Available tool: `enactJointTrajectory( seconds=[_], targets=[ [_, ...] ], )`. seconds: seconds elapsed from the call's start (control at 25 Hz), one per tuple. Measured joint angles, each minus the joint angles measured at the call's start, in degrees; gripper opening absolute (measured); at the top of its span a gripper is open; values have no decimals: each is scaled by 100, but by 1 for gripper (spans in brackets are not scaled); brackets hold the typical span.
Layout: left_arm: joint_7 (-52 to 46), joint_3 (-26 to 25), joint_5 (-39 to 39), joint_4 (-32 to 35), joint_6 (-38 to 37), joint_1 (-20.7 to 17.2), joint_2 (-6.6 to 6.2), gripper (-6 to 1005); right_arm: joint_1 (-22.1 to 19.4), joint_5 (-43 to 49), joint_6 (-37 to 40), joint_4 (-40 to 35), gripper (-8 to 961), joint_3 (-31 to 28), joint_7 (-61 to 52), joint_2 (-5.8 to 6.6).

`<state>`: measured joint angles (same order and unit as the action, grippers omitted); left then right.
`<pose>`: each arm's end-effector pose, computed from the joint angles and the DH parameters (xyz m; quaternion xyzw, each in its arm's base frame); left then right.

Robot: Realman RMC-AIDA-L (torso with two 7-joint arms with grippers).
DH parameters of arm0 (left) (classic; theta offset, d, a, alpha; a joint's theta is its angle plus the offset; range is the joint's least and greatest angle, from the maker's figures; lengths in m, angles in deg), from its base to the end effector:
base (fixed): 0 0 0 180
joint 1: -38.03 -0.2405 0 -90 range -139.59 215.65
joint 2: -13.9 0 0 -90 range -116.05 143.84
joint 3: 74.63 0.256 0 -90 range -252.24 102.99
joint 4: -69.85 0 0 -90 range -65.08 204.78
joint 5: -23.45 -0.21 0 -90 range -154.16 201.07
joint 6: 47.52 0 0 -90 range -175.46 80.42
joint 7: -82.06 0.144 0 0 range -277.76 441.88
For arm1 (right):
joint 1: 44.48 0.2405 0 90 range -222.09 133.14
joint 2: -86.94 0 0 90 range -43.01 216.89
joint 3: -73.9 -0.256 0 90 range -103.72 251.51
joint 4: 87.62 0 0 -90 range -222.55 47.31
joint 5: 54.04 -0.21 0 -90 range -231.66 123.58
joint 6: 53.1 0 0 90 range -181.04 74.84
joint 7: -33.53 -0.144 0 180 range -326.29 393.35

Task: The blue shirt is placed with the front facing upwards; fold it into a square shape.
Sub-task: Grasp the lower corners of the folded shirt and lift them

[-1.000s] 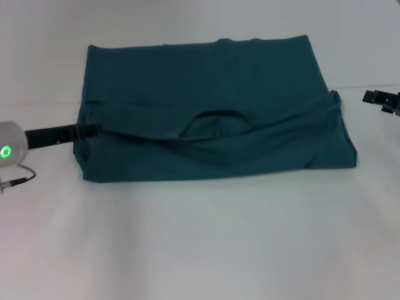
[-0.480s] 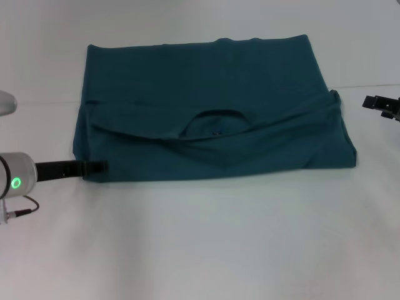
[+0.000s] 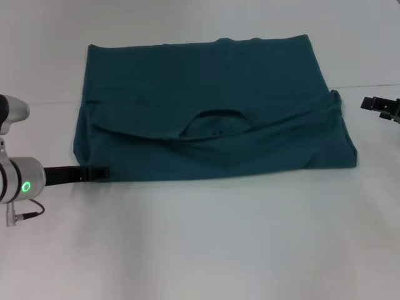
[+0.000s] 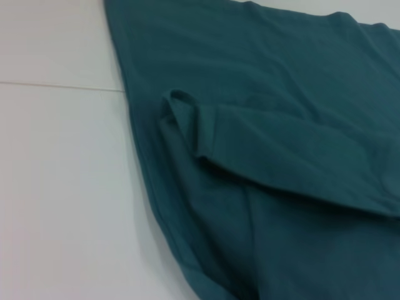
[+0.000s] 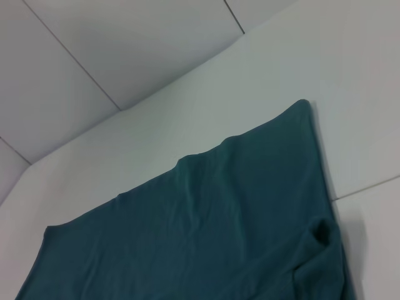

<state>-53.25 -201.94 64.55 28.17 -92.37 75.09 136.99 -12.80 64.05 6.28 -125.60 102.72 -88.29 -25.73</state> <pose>-0.2811 0.4129 -0.0224 -0.7858 -0.5090 -0.0679 0.3447 0.3414 0.3960 0.0971 -0.6885 0.5681 0.2687 0.3621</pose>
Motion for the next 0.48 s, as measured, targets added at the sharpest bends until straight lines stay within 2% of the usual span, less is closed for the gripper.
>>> enactJointTrajectory(
  seconds=[0.2,0.32,0.48],
  targets=[
    [267,9,20,18,32,56,53,703,-2,3,-3,7,671,1,0,0],
    [386,9,43,250,98,195,41,703,-4,3,5,17,671,1,-6,0],
    [398,-3,29,361,150,274,23,567,-4,4,3,28,670,7,-8,0]
  ],
)
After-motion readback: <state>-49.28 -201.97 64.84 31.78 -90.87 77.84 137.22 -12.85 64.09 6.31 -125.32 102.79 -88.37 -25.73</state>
